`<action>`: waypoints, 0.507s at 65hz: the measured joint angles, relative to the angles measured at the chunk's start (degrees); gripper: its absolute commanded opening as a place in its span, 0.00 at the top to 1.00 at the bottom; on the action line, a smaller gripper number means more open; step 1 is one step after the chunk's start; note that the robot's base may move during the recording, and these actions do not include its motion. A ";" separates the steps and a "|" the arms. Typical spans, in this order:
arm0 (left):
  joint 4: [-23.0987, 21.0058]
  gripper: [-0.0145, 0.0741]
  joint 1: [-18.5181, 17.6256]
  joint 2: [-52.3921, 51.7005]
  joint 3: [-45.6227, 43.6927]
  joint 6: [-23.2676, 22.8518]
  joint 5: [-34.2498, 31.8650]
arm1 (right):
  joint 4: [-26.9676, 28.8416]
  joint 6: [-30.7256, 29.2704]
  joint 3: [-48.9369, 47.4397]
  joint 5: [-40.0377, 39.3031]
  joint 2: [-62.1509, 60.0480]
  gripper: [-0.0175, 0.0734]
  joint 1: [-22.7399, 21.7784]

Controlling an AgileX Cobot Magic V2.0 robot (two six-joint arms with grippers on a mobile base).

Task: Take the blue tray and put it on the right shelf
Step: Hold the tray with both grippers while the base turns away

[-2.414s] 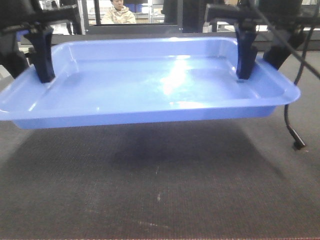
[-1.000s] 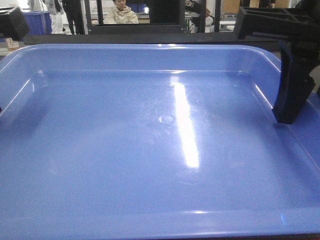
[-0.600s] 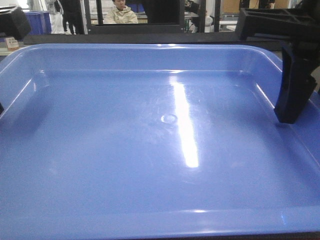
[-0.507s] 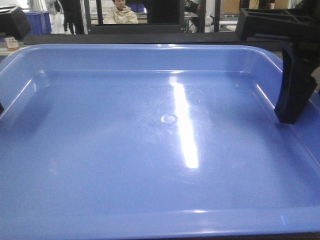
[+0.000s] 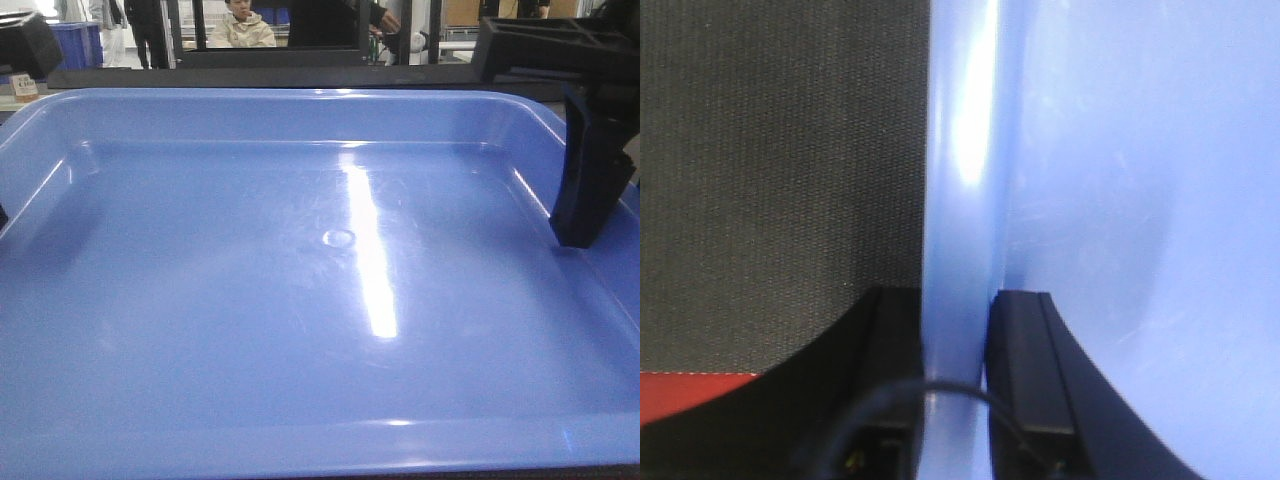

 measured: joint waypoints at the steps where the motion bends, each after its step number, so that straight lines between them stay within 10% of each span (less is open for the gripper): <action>1: 0.00 0.77 0.00 0.00 0.00 0.00 0.00 | 0.00 0.00 0.00 0.00 0.00 0.54 0.00; 33: 0.00 0.77 0.00 0.00 0.00 0.00 0.00 | -0.04 0.00 0.00 0.00 0.00 0.54 0.00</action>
